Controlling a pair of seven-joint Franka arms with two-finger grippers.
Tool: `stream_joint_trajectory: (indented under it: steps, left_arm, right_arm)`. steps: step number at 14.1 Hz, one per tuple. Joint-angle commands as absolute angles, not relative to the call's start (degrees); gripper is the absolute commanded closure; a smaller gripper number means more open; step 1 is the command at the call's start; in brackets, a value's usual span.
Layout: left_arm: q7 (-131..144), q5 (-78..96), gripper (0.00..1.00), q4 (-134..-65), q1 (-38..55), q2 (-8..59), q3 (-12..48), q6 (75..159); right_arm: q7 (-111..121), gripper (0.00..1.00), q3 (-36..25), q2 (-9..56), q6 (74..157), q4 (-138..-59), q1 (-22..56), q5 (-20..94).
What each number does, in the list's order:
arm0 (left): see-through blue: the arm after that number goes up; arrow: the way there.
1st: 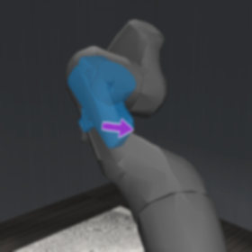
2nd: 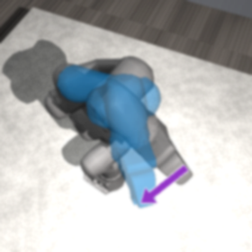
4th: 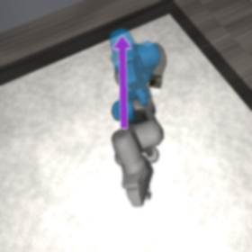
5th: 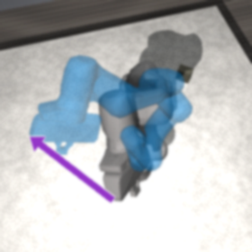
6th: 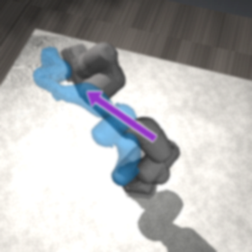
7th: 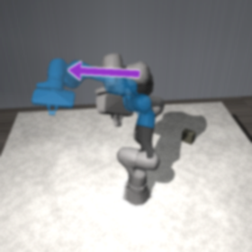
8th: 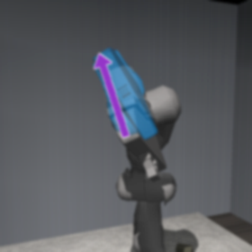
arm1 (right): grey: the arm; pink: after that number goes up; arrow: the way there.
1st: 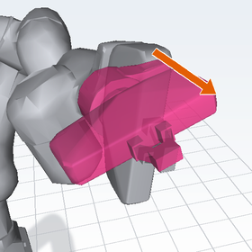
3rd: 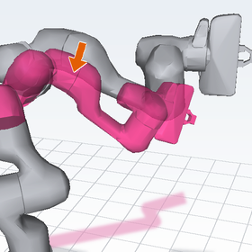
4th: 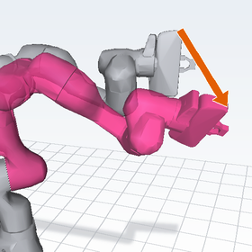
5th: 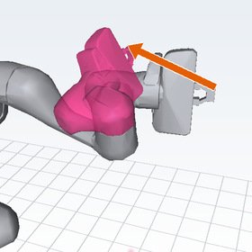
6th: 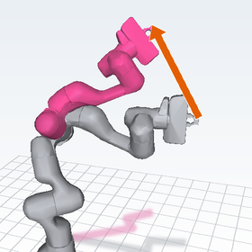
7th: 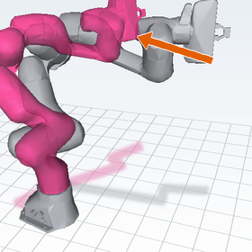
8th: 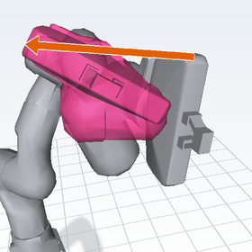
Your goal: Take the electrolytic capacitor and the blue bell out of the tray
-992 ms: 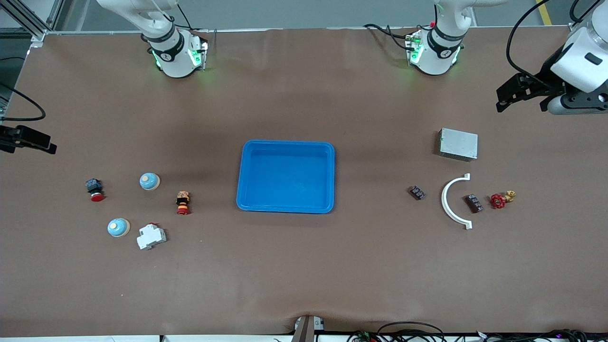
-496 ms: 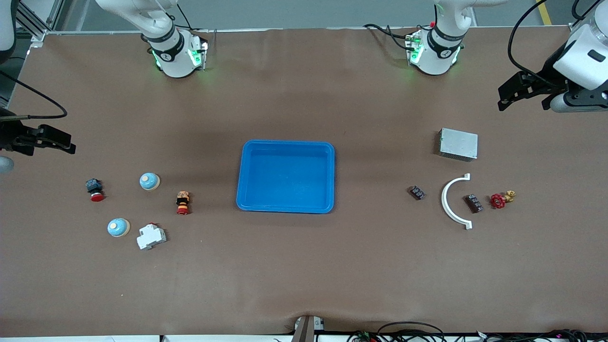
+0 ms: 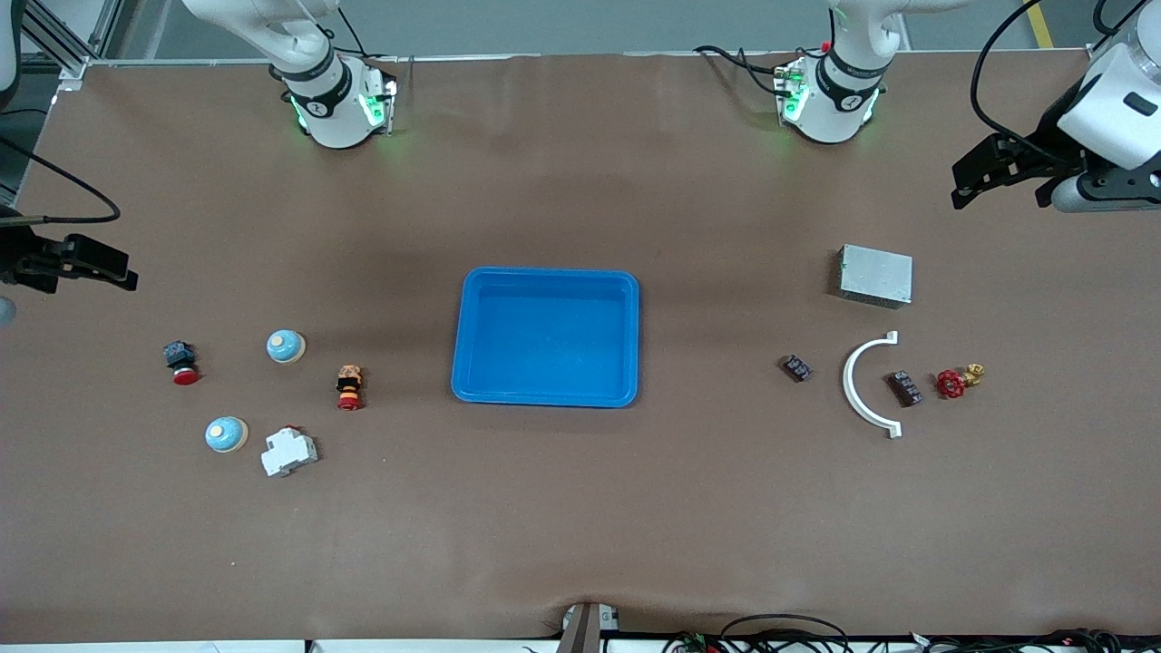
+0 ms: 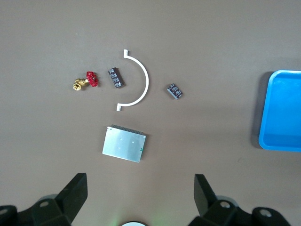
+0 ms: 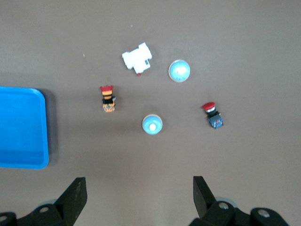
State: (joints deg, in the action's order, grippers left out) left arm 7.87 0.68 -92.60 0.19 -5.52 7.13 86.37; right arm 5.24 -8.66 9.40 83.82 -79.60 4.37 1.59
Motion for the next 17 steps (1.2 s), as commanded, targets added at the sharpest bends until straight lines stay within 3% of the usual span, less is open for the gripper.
stream_joint_trajectory:
  steps: [1,10,13,17]
  left_arm:
    - [7.0,-0.4,0.00,-93.3,-0.1,-6.9,7.4,85.7]
    - [6.9,-0.4,0.00,-93.8,-0.2,-7.5,7.4,85.8]
    - [6.9,-0.4,0.00,-94.0,-0.2,-7.5,7.4,85.8]
    - [6.9,-0.4,0.00,-94.0,-0.2,-7.5,7.4,85.8]
  right_arm:
    - [4.9,0.00,-8.5,9.1,81.7,-78.8,4.2,2.5]
    - [4.8,0.00,-9.0,8.0,81.6,-78.8,4.2,2.0]
    - [4.9,0.00,-8.9,5.3,77.8,-80.2,3.9,2.6]
    - [4.9,0.00,-9.0,-3.3,83.6,-91.9,3.4,2.5]
